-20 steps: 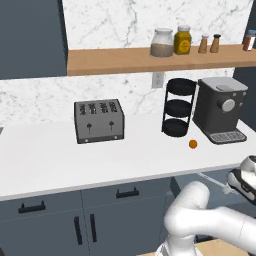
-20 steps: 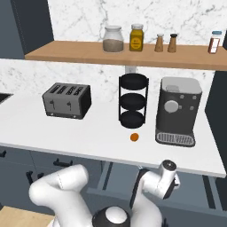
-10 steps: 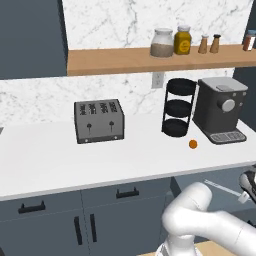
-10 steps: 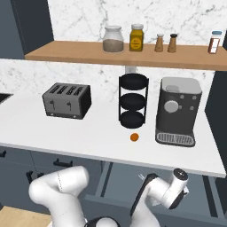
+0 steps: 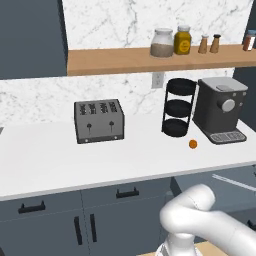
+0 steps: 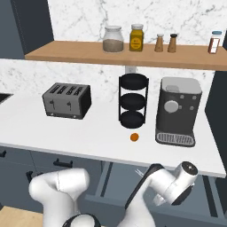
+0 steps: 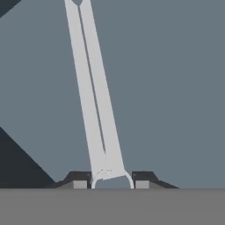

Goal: Pick the tongs from the drawer and place it on the counter.

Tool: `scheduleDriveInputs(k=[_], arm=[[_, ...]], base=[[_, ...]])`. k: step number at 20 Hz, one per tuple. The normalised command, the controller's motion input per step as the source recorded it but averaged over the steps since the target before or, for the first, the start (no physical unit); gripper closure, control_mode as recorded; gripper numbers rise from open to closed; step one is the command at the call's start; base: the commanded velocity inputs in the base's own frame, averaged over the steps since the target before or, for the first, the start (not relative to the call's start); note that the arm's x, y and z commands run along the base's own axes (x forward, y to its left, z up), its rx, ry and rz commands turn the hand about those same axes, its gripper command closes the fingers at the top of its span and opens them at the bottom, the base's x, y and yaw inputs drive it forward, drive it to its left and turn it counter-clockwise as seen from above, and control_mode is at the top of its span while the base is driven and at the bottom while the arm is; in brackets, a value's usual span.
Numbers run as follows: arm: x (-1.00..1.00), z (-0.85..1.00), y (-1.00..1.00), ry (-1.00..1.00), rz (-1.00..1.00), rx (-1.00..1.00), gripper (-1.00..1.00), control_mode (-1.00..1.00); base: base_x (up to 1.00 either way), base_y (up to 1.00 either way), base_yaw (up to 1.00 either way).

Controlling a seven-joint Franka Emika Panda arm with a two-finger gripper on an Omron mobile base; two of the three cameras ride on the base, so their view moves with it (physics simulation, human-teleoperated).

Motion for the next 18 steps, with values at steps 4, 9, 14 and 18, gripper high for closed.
scheduleDriveInputs(k=[4, 9, 14, 18], arm=[[-0.04, 1.0, 0.01, -0.03, 0.21, 0.01, 1.0, -1.0], [-0.01, 1.0, 0.19, -0.14, 0.18, 0.0, 1.0, -1.0], [0.16, 0.74, 0.63, -0.14, 0.09, 0.01, 1.0, -1.0], [0.66, 0.13, 1.0, -0.04, 0.01, 0.0, 1.0, -1.0]], base=[[0.0, 0.0, 0.0], [0.0, 0.0, 0.0], [0.0, 0.0, 0.0], [0.0, 0.0, 0.0]])
